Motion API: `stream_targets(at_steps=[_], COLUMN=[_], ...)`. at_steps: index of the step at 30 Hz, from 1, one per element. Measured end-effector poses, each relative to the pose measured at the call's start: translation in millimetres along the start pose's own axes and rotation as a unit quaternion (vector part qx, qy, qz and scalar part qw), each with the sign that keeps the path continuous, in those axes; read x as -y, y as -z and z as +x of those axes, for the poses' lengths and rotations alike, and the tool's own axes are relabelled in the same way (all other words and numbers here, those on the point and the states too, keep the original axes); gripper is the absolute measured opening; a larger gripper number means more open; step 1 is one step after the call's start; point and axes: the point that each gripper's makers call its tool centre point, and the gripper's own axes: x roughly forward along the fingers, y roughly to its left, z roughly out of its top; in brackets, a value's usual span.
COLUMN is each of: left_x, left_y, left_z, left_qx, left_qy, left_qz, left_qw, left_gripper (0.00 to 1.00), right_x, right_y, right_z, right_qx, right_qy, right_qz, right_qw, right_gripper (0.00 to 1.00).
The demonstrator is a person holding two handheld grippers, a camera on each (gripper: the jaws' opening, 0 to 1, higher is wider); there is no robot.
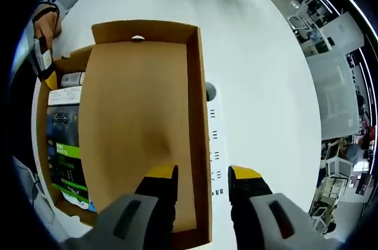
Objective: Operate the shoe box by opening the lid, removing the specified soft item, and placing it in the target area until the item is outside and the box remains undamaged.
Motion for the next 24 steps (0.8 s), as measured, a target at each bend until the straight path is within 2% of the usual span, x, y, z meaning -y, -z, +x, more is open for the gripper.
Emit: stream_targets(at_steps=[10,20,24], left_x=[-0.9,-2.0,-2.2], left_y=[0.2,0.6,0.7], left_z=[0,0,0], left_qx=[0.000,0.000,-0.001], left_qy=[0.000,0.000,-0.001], left_qz=[0.000,0.000,0.000], left_qw=[1.0000,1.0000,1.0000], left_gripper=[0.03,0.03,0.03], right_x=[1,-9,-16], right_y=[-4.6,-11.8,-14.5], right_z=[-12,-35,-48], right_qx=[0.013,0.052,0.064], right_qy=[0.023,0.060,0.076], right_qz=[-0.001,0.004,-0.006], right_qw=[0.9996,0.9969,0.9950], right_gripper=[0.37,0.40,0.39])
